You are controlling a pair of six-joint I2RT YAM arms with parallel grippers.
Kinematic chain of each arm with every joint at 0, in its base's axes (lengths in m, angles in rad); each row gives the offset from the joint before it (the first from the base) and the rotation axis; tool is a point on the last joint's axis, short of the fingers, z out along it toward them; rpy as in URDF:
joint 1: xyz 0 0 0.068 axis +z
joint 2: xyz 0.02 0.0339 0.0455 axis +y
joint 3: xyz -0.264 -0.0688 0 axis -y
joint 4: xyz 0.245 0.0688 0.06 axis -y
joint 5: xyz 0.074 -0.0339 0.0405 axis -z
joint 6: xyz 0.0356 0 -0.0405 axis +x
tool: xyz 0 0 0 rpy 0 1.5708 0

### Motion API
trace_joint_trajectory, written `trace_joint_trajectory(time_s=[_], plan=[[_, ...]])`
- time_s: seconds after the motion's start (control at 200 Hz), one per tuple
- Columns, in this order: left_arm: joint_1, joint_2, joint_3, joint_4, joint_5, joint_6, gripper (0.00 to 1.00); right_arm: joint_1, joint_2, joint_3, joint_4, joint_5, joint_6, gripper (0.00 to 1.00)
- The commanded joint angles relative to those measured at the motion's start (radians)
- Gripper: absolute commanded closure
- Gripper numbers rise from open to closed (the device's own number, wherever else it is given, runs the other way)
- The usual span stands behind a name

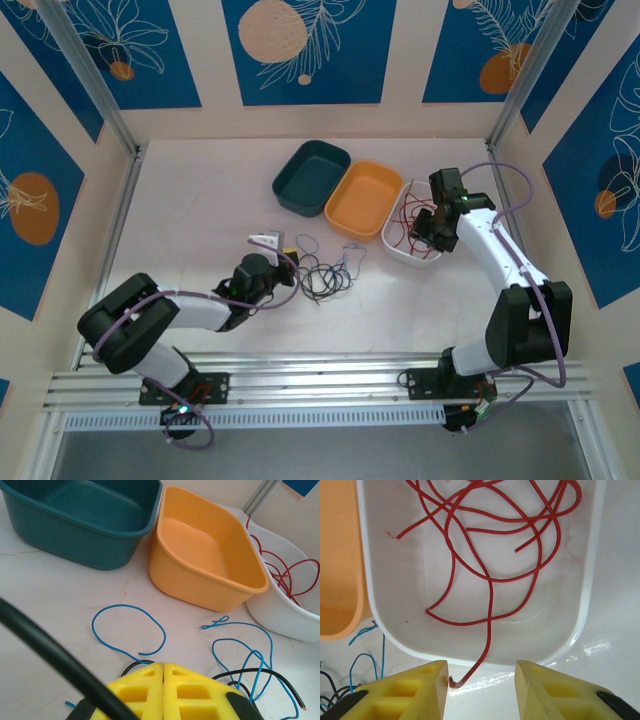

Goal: Untangle the cables

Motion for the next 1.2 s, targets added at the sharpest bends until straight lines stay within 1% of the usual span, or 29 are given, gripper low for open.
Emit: trace_joint_trajectory(time_s=[0.0,0.15,0.345,0.47,0.595,0.695,0.89,1.035,1.145,1.195], plan=[[0.011,-0.01,0.019,0.004,-0.004,-0.001,1.0,0.008,-0.028,0.024,-0.036,0.001,-0.019,0.58],[0.011,-0.01,0.022,0.001,-0.002,0.002,1.0,0.04,-0.049,0.035,-0.037,-0.011,-0.031,0.54],[0.012,-0.027,0.027,-0.026,-0.004,0.001,1.0,0.126,-0.081,0.086,-0.054,0.009,-0.055,0.47],[0.027,-0.053,0.046,-0.108,0.006,-0.029,1.0,0.198,-0.089,0.134,-0.065,0.023,-0.059,0.46],[0.066,-0.095,0.068,-0.223,0.048,-0.072,1.0,0.307,-0.076,0.164,-0.041,0.006,-0.077,0.48],[0.102,-0.141,0.086,-0.334,0.065,-0.097,1.0,0.38,-0.026,0.177,-0.025,-0.034,-0.074,0.49],[0.154,-0.245,0.101,-0.513,0.056,-0.098,1.0,0.461,0.093,0.184,-0.015,-0.088,-0.07,0.51],[0.172,-0.296,0.093,-0.558,0.052,-0.089,1.0,0.509,0.176,0.171,0.008,-0.121,-0.042,0.51],[0.177,-0.314,0.091,-0.589,0.037,-0.091,1.0,0.535,0.228,0.147,0.075,-0.192,-0.004,0.53],[0.177,-0.319,0.089,-0.595,0.031,-0.091,1.0,0.556,0.25,0.143,0.103,-0.204,0.003,0.53]])
